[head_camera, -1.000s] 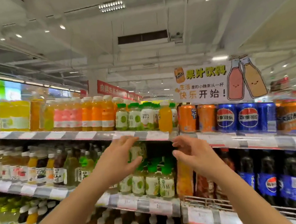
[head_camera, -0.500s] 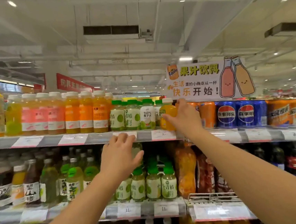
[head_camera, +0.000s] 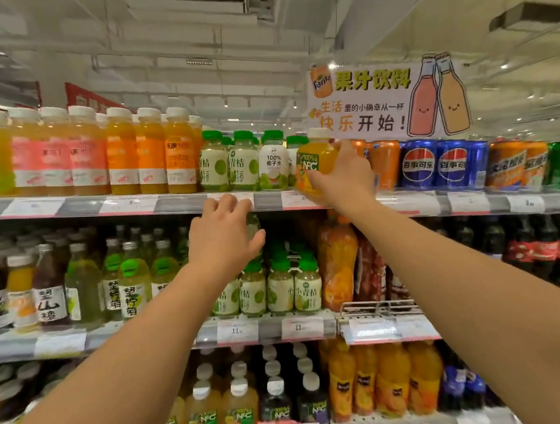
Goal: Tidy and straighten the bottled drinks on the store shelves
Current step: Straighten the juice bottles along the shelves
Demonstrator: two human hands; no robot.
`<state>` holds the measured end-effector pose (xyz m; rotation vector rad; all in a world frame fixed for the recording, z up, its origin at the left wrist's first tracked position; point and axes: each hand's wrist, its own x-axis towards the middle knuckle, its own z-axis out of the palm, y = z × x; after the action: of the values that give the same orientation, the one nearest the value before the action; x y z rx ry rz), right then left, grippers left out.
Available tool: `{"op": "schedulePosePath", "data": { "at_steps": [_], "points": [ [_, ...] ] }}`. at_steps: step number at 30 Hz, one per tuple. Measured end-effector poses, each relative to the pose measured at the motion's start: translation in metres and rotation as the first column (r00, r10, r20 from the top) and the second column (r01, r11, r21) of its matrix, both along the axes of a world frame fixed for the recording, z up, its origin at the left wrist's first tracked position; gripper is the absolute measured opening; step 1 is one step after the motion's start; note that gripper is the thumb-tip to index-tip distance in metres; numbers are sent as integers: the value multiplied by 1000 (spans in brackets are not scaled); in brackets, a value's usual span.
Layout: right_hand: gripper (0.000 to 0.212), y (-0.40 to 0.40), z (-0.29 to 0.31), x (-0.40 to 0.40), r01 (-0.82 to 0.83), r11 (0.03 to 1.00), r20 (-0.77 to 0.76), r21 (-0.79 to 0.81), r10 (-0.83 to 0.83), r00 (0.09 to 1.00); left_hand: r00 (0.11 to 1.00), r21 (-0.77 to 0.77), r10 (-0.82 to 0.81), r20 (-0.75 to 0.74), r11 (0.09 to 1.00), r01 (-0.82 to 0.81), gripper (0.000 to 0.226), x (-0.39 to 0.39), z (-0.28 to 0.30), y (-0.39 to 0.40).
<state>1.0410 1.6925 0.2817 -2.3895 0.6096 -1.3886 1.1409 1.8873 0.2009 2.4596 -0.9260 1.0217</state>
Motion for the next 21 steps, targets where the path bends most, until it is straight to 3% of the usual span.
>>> {"op": "schedulePosePath", "data": {
  "at_steps": [5,10,13,16,21],
  "points": [
    [68,17,-50,-54,-308,947,143,87,294,945,995,74,38,-91,997,-31,68,-15,4,1],
    [66,33,-113,-105,-402,898,92,181,391,916,971,111,-22,-237,993,50,52,-45,14,21],
    [64,35,-148,-132,-445,860,58,249,446,893,841,158,-158,-517,948,275,43,-85,-7,54],
    [62,38,-182,-154,-510,788,26,345,535,844,720,187,-159,-676,908,376,48,-120,-48,85],
    [64,52,-233,-176,-515,718,-150,468,639,755,568,321,117,-815,907,274,66,-149,-132,134]
  ]
}}
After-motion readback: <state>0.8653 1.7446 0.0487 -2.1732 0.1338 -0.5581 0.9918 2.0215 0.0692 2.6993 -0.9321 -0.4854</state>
